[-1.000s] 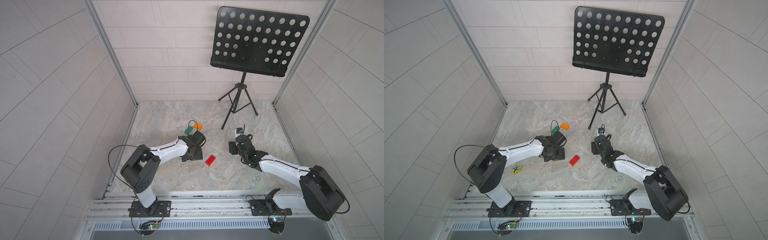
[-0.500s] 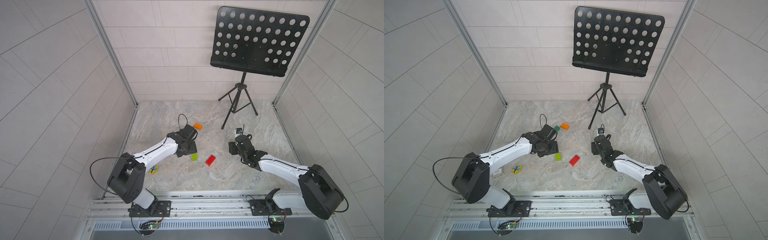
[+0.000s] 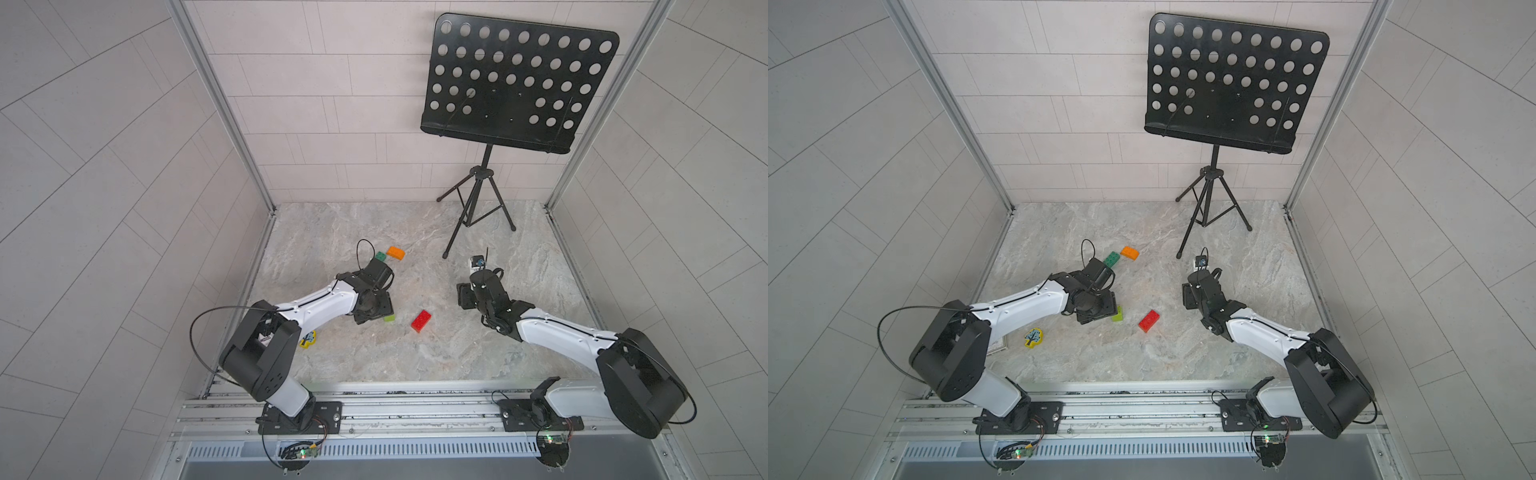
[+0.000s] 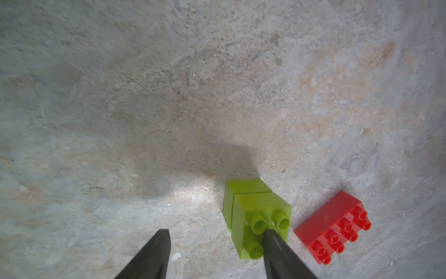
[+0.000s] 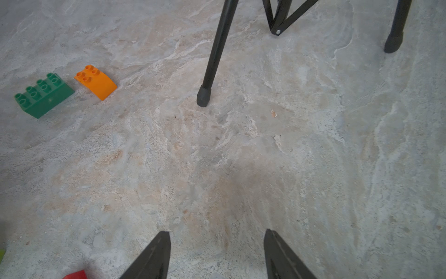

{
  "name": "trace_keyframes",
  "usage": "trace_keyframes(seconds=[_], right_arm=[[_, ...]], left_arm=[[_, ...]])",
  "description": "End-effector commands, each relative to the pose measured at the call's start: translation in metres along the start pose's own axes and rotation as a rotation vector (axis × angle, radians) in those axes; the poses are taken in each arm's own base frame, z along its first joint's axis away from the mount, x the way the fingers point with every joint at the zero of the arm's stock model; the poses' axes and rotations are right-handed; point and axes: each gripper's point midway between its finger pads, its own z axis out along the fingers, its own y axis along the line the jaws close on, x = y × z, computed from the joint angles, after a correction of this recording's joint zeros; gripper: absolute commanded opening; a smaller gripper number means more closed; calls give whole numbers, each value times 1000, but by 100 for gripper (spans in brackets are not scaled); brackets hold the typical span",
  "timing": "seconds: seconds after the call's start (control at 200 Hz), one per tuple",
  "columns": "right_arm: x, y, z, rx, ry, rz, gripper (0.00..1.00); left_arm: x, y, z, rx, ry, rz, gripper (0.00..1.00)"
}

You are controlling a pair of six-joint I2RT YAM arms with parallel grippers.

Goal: Assemble an ice cream with lego
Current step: Assemble the lego brick with the lego brick.

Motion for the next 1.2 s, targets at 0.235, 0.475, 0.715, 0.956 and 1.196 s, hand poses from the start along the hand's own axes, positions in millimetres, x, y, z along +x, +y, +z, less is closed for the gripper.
trace_keyframes(seconds=[0.235, 0.475, 0.715, 0.956, 1.196], right_arm=[[-4, -1, 1, 11, 1, 7, 66], [-4, -2, 1, 11, 0, 7, 66], [-5, -4, 0, 20, -3, 12, 66], [-10, -16, -7, 67, -43, 39, 66], [-11, -35, -9, 148, -48, 94, 67]], left_arm=[[14, 27, 15, -70, 40, -51, 64], [11, 22, 17, -52, 62, -73, 67], [6, 16, 17, -30, 82, -79, 70], [-6, 11, -3, -18, 27, -48, 76], [-19, -3, -27, 25, -32, -4, 89]])
